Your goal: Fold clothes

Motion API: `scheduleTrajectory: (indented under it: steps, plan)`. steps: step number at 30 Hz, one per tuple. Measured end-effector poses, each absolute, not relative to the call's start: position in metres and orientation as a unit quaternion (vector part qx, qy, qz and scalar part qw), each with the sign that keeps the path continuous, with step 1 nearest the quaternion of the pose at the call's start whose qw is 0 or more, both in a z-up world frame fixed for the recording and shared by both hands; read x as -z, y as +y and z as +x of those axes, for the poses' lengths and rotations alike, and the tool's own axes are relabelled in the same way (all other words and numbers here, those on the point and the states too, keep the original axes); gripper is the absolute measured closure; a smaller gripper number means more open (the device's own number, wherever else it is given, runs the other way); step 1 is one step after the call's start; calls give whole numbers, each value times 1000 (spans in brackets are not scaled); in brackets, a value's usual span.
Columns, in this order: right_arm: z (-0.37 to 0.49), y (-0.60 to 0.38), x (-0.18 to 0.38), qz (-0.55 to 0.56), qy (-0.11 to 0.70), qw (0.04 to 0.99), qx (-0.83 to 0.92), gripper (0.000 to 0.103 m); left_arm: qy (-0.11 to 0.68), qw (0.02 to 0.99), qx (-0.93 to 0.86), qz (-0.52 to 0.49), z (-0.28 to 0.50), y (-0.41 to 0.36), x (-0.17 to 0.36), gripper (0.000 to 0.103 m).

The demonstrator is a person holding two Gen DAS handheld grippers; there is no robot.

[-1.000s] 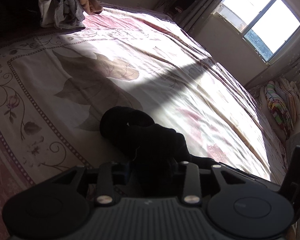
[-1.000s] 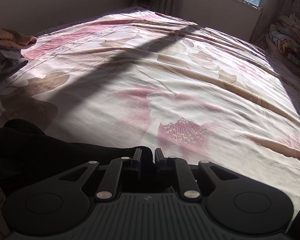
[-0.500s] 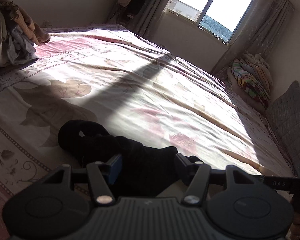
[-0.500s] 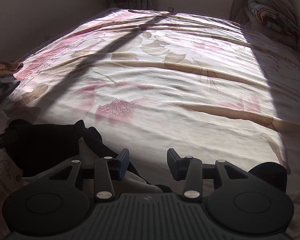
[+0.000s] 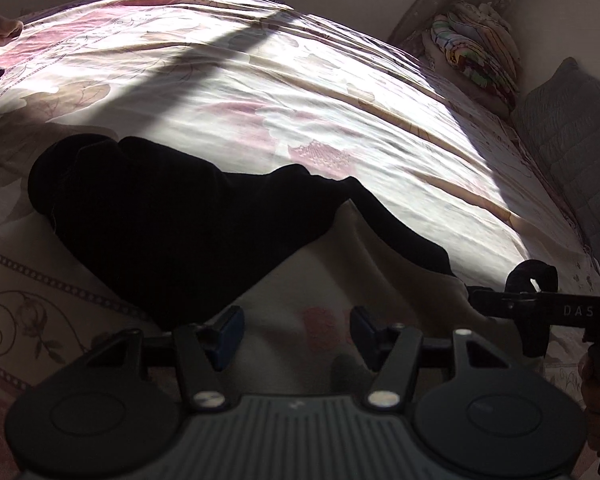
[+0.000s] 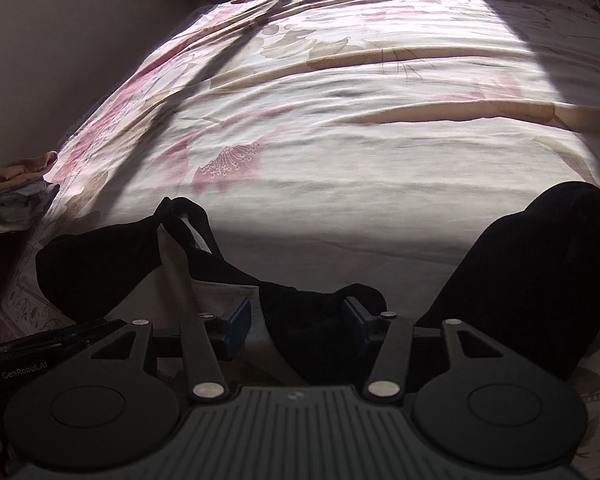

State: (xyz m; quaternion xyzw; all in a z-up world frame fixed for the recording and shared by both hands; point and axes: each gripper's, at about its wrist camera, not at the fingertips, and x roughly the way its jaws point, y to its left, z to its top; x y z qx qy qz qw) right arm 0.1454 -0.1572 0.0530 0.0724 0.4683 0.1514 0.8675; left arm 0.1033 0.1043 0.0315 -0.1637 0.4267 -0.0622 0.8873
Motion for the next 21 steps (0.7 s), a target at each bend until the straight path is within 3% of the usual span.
scheduleTrajectory:
  steps: [9, 21]
  plan:
    - [105, -107, -36, -134, 436, 872, -178, 46, 433, 887, 62, -144, 102, 102, -31, 43]
    - [146, -158, -73, 19, 429, 891, -148, 46, 436, 885, 60, -155, 104, 103, -31, 43]
